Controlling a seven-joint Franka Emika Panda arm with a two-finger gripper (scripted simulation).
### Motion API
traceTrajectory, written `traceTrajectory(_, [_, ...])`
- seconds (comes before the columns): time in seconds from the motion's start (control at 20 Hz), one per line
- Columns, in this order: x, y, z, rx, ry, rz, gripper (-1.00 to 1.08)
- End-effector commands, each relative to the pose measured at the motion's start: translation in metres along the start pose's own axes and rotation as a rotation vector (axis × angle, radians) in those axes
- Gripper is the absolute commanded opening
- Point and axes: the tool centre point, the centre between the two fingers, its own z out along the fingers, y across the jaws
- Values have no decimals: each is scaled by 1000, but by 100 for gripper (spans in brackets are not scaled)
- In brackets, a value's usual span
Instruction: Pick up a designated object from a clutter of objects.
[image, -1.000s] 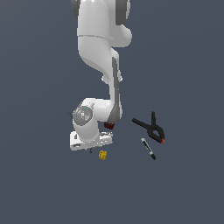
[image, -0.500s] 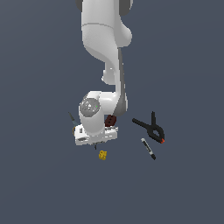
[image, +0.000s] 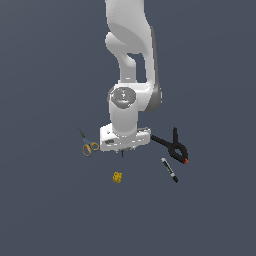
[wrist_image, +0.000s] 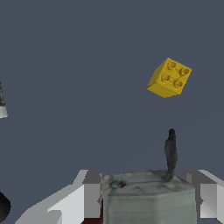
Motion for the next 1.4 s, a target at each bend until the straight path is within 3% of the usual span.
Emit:
traceTrajectory(0.0, [-7,-20,-19,-1,1,0,-100])
traceTrajectory(0.95, [-62,-186,-177,-5,1,-1,-100])
traceTrajectory(1.35, [-77,-241,-229,-2,1,-1,-100])
